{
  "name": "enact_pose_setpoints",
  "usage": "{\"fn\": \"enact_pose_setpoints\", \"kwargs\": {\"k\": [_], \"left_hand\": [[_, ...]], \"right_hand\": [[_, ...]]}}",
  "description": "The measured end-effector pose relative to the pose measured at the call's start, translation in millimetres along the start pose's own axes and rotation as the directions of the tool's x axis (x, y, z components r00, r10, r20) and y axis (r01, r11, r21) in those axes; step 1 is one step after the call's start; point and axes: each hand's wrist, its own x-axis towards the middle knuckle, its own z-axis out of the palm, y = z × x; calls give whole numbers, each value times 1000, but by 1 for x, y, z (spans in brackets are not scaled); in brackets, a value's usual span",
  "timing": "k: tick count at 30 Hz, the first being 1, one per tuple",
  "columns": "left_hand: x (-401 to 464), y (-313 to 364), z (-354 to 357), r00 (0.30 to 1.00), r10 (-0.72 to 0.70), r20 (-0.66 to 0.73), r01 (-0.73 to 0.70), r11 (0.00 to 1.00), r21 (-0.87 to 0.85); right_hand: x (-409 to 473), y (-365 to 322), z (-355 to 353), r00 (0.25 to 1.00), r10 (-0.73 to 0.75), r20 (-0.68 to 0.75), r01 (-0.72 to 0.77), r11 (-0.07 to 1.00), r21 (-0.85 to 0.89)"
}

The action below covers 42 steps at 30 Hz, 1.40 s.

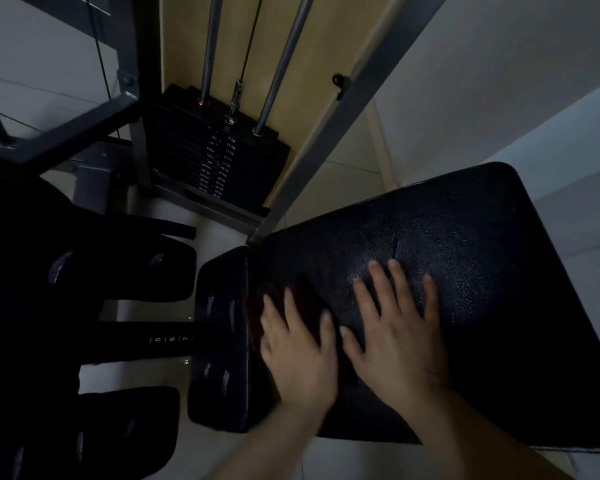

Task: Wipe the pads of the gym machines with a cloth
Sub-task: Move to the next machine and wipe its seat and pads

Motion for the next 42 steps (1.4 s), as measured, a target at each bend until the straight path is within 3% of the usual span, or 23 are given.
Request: {"fn": "enact_pose_setpoints", "kwargs": {"k": [2, 5, 10, 13, 20, 23, 30, 32, 34, 35, 36, 37, 39, 42], "left_hand": [[-38, -10, 0, 996, 85, 35, -84, 996, -42], [-12, -15, -2, 987, 161, 11, -161, 987, 12], [92, 8, -9, 997, 67, 40, -69, 997, 45], [104, 6, -11, 997, 62, 50, -62, 998, 18], [-40, -55, -5, 985, 129, 113, -138, 987, 78], [-55, -74, -4, 977, 193, 95, -201, 977, 75], [-8, -42, -8, 997, 30, 70, -33, 998, 44], [11, -18, -4, 987, -141, 79, 134, 987, 86], [25, 1, 0, 930, -357, 92, 349, 933, 88], [23, 7, 0, 921, -379, 91, 372, 924, 85], [12, 8, 1, 945, -316, 80, 309, 947, 88], [-8, 5, 3, 984, -177, 37, 173, 980, 102], [-48, -2, 3, 994, 83, 65, -89, 991, 97], [-42, -9, 2, 972, 170, 162, -187, 977, 97]], "right_hand": [[0, 0, 1, 1000, 4, -2, -4, 1000, 7], [0, -1, 0, 1000, -1, 4, 1, 1000, 3], [0, -2, 0, 1000, 11, 12, -11, 1000, 1], [1, -2, -2, 1000, 19, 24, -19, 1000, -7], [2, -4, -3, 998, 40, 44, -40, 999, -4], [2, -5, -2, 998, 46, 32, -46, 999, 3], [5, -8, -1, 998, 64, 9, -64, 998, -4], [5, -8, -1, 998, 61, 3, -61, 998, -16], [5, -7, 1, 998, 56, 0, -56, 998, -26], [5, -7, 2, 998, 57, 1, -57, 998, -27], [5, -8, 3, 998, 58, 6, -57, 998, -23], [4, -8, 3, 998, 61, 7, -61, 998, -13], [4, -9, 0, 998, 64, -5, -64, 998, 12], [2, -9, -3, 997, 64, -30, -61, 994, 87]]}}
